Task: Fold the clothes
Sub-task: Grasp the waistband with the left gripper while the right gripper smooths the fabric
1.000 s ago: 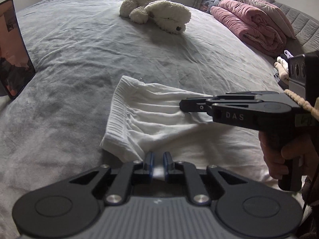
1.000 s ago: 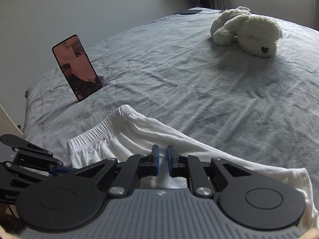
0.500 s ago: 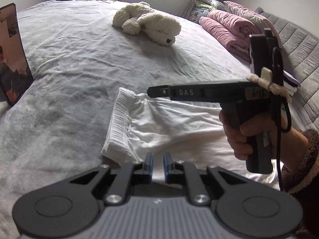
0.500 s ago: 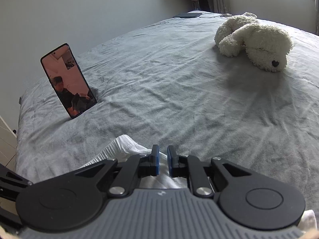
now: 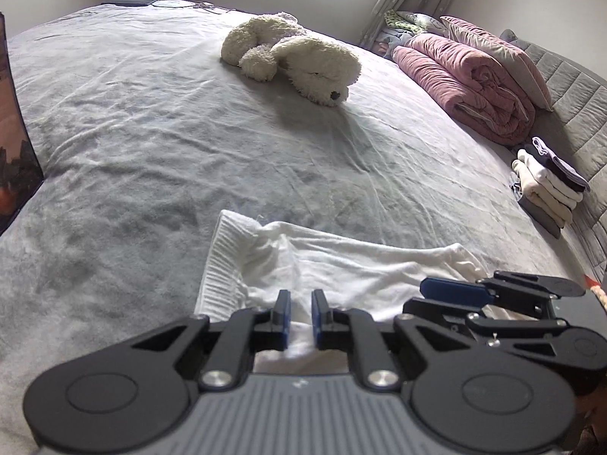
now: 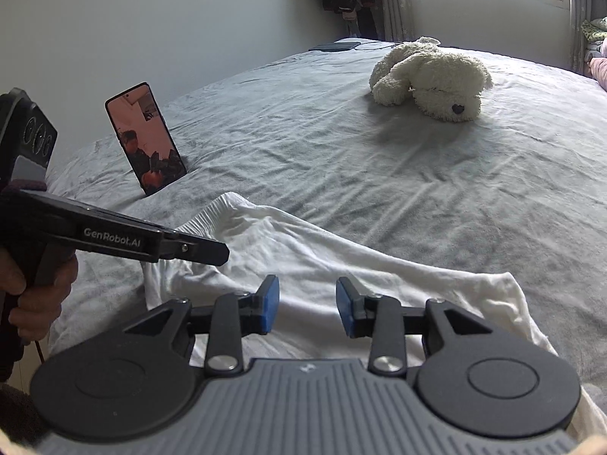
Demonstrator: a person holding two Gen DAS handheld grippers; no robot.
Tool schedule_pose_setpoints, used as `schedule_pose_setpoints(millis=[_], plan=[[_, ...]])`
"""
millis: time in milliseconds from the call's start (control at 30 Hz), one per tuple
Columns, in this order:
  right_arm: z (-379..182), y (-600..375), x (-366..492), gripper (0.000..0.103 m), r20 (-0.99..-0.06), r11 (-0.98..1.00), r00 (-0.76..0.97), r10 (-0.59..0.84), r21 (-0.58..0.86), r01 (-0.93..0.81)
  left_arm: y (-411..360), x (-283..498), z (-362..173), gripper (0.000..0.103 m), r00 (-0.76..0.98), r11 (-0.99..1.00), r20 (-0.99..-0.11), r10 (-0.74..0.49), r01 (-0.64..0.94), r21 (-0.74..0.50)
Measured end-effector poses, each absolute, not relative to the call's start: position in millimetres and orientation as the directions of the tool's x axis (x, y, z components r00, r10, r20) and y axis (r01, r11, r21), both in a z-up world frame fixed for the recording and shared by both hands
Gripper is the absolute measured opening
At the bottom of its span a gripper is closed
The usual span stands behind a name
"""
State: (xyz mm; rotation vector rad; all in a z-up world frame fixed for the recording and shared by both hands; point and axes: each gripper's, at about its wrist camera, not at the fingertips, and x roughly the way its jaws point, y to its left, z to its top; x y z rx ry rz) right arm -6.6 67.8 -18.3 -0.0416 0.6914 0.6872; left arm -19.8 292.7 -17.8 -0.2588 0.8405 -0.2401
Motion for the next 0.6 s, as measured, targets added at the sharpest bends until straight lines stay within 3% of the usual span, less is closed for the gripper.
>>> schedule_pose_setpoints(millis=[233,400,600], plan=[[-21,56,-4,0.038,-0.607,0.818,0.592,0.530,0.184,-0.545,278,-6,-22,0.011,0.661,0.941,-0.676,-0.325,0.153,-0.302],[-27,66,-22,0.038,-0.613,0.797,0.581,0.535,0.137,-0.589,280,4,-31,0.011,0.686,0.961,-0.684,-0.250,0.091,-0.260],[-45,67,-57,0.038,-0.645,0.783,0.587,0.490,0.029,-0.622,280,8,-34,0.003,0.712,0.978,-0.682,-0.169,0.036,-0.204]])
